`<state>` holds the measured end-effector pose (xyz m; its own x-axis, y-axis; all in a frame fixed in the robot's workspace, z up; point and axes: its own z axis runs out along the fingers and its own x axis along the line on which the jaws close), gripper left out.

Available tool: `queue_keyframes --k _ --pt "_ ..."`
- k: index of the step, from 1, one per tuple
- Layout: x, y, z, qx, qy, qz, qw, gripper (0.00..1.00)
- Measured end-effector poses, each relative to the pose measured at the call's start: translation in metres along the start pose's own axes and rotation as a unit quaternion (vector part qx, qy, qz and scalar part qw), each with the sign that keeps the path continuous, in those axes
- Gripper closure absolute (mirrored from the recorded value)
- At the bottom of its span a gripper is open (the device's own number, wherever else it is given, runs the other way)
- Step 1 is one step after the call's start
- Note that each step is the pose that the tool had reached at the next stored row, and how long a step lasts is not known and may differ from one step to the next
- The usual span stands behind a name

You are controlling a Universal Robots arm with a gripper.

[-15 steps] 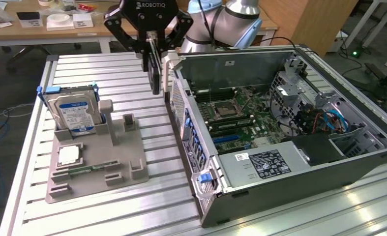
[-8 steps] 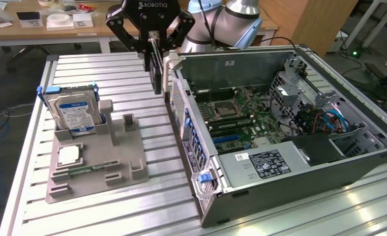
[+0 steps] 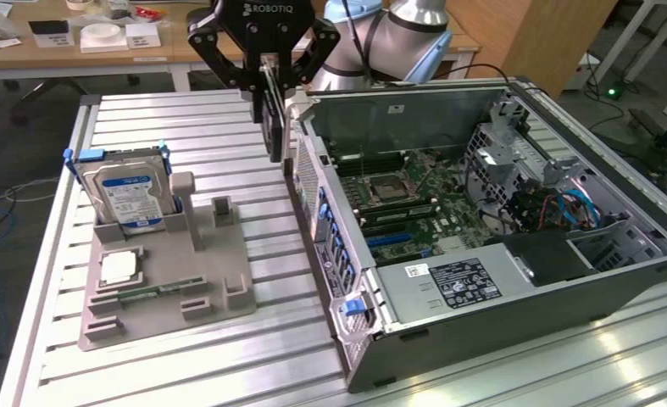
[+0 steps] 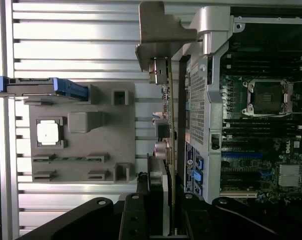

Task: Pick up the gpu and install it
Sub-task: 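Pick up the gpu and move the gpu toward the slot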

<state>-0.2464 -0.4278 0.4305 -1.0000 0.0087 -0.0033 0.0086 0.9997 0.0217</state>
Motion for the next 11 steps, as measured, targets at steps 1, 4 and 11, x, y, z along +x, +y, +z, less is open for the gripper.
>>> queue_keyframes --k 1,4,11 --pt "-0.0005 0.0000 0.0000 0.0000 0.0000 0.000 1.0000 0.72" --pt "-0.0019 0.0000 0.0000 0.0000 0.0000 0.000 1.0000 0.72" --pt "-0.0055 0.0000 0.0000 0.0000 0.0000 0.000 1.0000 0.72"
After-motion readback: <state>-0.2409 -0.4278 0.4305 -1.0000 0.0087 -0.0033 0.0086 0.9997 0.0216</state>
